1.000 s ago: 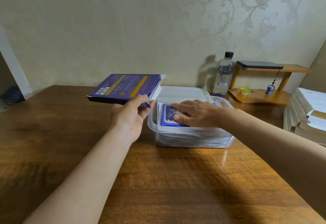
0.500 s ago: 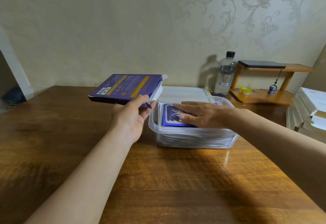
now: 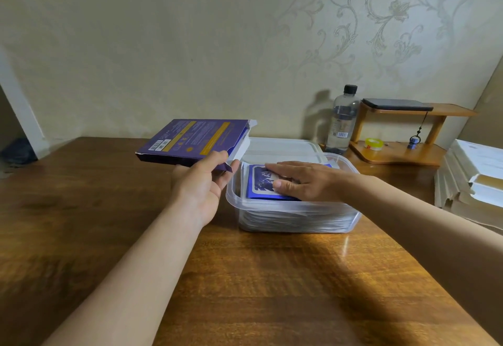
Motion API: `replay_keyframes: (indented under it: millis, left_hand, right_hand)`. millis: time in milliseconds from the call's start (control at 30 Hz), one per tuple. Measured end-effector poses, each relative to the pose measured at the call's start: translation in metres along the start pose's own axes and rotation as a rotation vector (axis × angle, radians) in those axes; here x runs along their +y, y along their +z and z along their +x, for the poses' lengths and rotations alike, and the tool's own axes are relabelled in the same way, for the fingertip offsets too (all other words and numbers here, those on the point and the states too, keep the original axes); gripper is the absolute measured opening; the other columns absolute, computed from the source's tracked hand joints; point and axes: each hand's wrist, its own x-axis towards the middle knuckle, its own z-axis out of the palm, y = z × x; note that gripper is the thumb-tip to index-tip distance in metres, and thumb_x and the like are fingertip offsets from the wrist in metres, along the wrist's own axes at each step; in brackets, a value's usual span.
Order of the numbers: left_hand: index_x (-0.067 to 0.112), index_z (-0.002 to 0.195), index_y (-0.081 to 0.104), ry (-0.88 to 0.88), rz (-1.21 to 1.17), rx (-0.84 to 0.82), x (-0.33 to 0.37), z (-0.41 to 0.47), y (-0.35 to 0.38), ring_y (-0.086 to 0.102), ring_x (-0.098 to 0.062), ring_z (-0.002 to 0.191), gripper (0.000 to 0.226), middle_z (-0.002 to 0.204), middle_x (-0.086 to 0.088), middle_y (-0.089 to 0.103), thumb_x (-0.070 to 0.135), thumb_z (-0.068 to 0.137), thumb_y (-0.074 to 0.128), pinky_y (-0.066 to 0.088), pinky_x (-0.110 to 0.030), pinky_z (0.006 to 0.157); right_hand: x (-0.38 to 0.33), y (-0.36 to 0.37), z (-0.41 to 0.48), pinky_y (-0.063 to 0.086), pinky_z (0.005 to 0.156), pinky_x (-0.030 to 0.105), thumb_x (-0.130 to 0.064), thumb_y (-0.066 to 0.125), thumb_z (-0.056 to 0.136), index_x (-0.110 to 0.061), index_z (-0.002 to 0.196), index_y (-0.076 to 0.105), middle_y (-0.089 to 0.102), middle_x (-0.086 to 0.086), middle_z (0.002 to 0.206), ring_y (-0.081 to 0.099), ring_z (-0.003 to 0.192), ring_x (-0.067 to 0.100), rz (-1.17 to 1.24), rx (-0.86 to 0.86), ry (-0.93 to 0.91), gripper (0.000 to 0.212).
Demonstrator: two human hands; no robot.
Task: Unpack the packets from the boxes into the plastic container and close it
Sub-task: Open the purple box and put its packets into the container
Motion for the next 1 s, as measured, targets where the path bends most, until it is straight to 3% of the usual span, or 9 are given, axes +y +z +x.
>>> replay_keyframes:
  millis: [100,200,267,367,467,667,867,1000]
  left_hand:
    - [0.008,0.117,0.058,-0.039,-0.020,-0.023,0.001,-0.004,0.002,0.069,-0.032,0.110,0.036,0.123,-0.020,0.066,-0.006,0.086,0.072,0.063,-0.035,0.072]
    - [0.008,0.114,0.060,-0.059,-0.026,-0.043,0.002,-0.005,0.003,0.069,-0.032,0.110,0.033,0.122,-0.021,0.067,-0.006,0.086,0.071,0.063,-0.036,0.074]
    - [0.008,0.120,0.059,-0.074,-0.055,-0.041,0.004,-0.004,0.003,0.069,-0.034,0.111,0.039,0.123,-0.021,0.067,-0.005,0.085,0.072,0.063,-0.036,0.072]
    - [0.007,0.122,0.060,-0.091,-0.075,-0.027,0.006,-0.003,0.002,0.071,-0.036,0.108,0.041,0.121,-0.021,0.068,-0.004,0.085,0.073,0.064,-0.038,0.072]
    - [0.007,0.114,0.065,-0.062,-0.003,-0.013,0.006,-0.003,0.003,0.075,-0.032,0.095,0.030,0.111,-0.019,0.073,-0.001,0.086,0.072,0.064,-0.040,0.072]
    - [0.003,0.108,0.068,-0.063,-0.031,-0.041,0.010,-0.002,0.002,0.075,-0.031,0.086,0.019,0.094,-0.017,0.075,-0.002,0.090,0.069,0.065,-0.037,0.071]
    - [0.001,0.126,0.062,-0.030,0.039,-0.022,0.006,0.001,0.000,0.075,-0.035,0.097,0.040,0.115,-0.023,0.072,0.001,0.088,0.072,0.063,-0.046,0.084]
    - [-0.001,0.127,0.062,-0.003,0.016,-0.032,0.006,0.000,0.001,0.074,-0.033,0.094,0.039,0.114,-0.022,0.072,-0.001,0.089,0.070,0.064,-0.039,0.070]
  right_hand:
    - [-0.001,0.001,-0.005,0.027,0.112,0.034,-0.076,0.030,0.087,-0.041,0.153,0.030,0.038,-0.009,0.156,0.041,0.140,0.016,0.172,0.133,0.035,0.075]
    - [-0.005,-0.004,-0.010,0.035,0.105,0.031,-0.060,0.040,0.097,-0.031,0.145,0.048,0.052,-0.006,0.146,0.049,0.131,0.016,0.180,0.348,0.058,0.057]
    - [-0.013,-0.008,-0.009,0.046,0.095,0.029,-0.041,0.050,0.100,-0.024,0.131,0.062,0.065,-0.003,0.127,0.060,0.116,0.016,0.205,0.526,0.038,0.037]
    - [-0.040,-0.012,-0.003,0.056,0.077,0.034,-0.018,0.058,0.094,-0.017,0.103,0.073,0.075,0.001,0.093,0.068,0.081,0.017,0.496,0.656,0.014,0.017]
    - [-0.072,-0.011,0.008,0.050,0.061,0.037,-0.008,0.059,0.092,-0.010,0.094,0.073,0.070,0.018,0.079,0.057,0.062,0.025,0.750,0.625,-0.014,0.015]
    - [-0.096,-0.003,0.032,0.045,0.046,0.026,-0.009,0.056,0.092,-0.017,0.085,0.073,0.059,0.006,0.065,0.050,0.046,0.015,0.995,0.619,0.079,0.020]
    - [-0.099,-0.004,0.037,0.041,0.044,0.026,-0.008,0.054,0.093,-0.004,0.089,0.070,0.057,0.006,0.060,0.047,0.042,0.017,1.132,0.559,0.113,0.017]
    - [-0.097,-0.006,0.037,0.037,0.045,0.028,-0.004,0.045,0.089,0.003,0.092,0.069,0.054,0.009,0.052,0.039,0.041,0.020,1.076,0.470,0.060,0.025]
